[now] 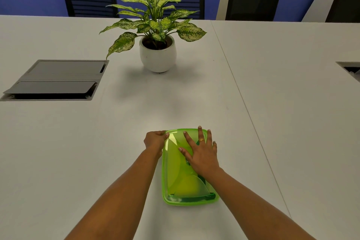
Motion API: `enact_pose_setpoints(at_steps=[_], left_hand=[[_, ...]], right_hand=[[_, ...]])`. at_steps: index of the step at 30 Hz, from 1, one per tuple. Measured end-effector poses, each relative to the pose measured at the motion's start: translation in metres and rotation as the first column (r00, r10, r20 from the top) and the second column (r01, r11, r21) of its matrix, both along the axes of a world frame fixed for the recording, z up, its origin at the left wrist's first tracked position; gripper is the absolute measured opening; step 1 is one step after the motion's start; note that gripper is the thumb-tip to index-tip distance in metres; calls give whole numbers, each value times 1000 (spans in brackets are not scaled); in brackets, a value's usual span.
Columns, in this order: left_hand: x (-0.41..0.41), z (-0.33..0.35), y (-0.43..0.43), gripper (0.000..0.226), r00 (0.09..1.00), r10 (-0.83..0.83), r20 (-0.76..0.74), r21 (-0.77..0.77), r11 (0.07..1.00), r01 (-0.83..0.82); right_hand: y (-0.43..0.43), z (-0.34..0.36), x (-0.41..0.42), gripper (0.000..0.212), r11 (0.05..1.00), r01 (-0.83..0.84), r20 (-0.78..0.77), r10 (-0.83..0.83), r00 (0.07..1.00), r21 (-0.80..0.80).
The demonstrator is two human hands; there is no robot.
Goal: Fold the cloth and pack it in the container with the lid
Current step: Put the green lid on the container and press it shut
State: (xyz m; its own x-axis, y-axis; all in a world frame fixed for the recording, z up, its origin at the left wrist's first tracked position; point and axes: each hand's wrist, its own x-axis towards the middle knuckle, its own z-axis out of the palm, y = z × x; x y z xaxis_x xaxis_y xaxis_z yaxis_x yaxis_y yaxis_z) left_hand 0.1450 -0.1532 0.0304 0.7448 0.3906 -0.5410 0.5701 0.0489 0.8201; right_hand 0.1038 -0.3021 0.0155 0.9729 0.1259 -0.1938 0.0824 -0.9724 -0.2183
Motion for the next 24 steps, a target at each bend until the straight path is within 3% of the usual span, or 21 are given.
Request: enact_pose_setpoints(at_steps=[2, 6, 12, 17, 19, 21, 24], left_hand=[[0, -2, 2, 35, 1000, 3, -1, -15, 1000, -3], [1, -6, 3, 35, 1000, -3, -9, -27, 1000, 3], [4, -3, 6, 35, 994, -102, -23, -49, 994, 101], [4, 3, 9, 31, 960, -279, -19, 42, 959, 279], [5, 5, 9, 31, 926, -376, -17, 231, 900, 370], [5, 8, 8, 31, 874, -485, -39, 454, 770, 448], [7, 12, 5, 38, 773, -619, -138, 587, 578, 568]], right_hand=[[0, 0, 0, 99, 1000, 2, -4, -2, 1000, 9], [0, -4, 2, 66, 1000, 6, -14, -6, 1000, 28], [-1, 0, 1, 94, 1000, -10, 0, 10, 1000, 12], [-5, -3, 7, 68, 999, -45, -27, 45, 999, -4], [-8, 0, 10, 80, 995, -93, -34, 92, 995, -20], [-11, 4, 14, 103, 987, -156, -43, 155, 987, -34], [-14, 11, 20, 118, 970, -239, -79, 235, 969, -43]])
